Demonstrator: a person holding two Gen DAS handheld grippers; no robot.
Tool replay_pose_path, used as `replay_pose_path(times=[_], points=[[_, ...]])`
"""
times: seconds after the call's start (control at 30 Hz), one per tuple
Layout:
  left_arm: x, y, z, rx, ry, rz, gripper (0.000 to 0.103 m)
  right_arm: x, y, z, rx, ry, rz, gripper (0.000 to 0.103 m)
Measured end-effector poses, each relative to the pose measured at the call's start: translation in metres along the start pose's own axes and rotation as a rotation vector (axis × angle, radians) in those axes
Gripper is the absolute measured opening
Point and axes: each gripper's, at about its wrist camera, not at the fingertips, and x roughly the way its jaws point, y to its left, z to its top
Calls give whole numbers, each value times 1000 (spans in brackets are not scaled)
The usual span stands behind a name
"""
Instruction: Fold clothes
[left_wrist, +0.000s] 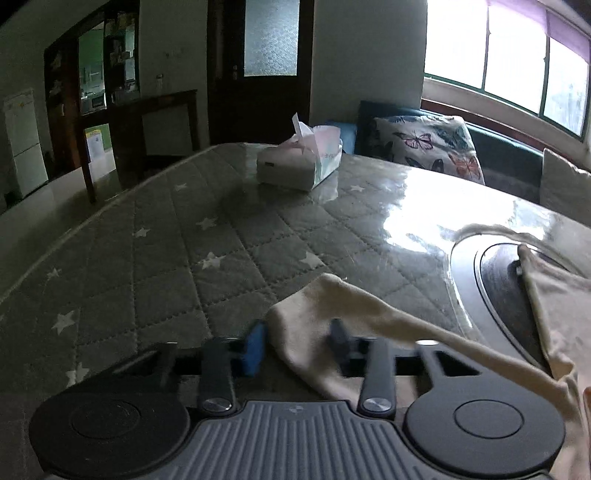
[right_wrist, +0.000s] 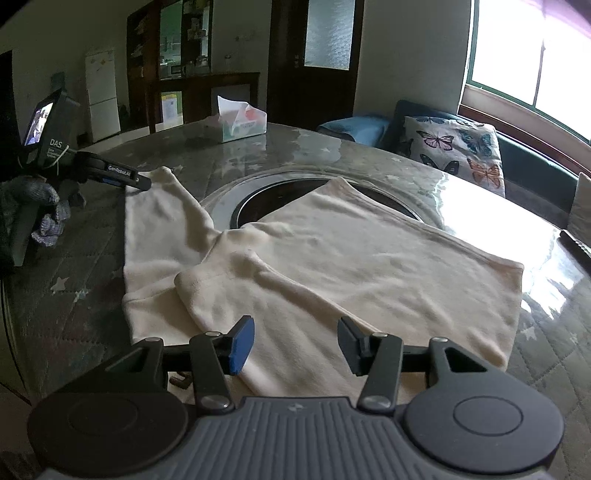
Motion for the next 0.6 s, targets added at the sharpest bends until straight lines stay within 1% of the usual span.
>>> replay_pose_path(times=[0.03, 0.13, 0.23, 0.33, 0.47, 0.6], points=[[-1, 0, 1, -4, 4, -12, 13, -1, -1, -1, 3, -2, -2, 51], [-13, -6, 3, 3, -8, -46, 10, -4, -3, -2, 19, -9, 0, 51], [-39, -23, 5, 29, -40, -130, 10, -9, -8, -4, 44, -16, -2, 51], [-67, -49, 7, 79, -78, -227, 10, -15, -15, -7, 77, -23, -8, 51], [-104, -92, 5, 156, -114, -375, 10, -24, -26, -12, 121, -34, -30, 51], [-131, -139, -4, 231, -123, -511, 10, -35, -35, -19, 149, -49, -54, 51]])
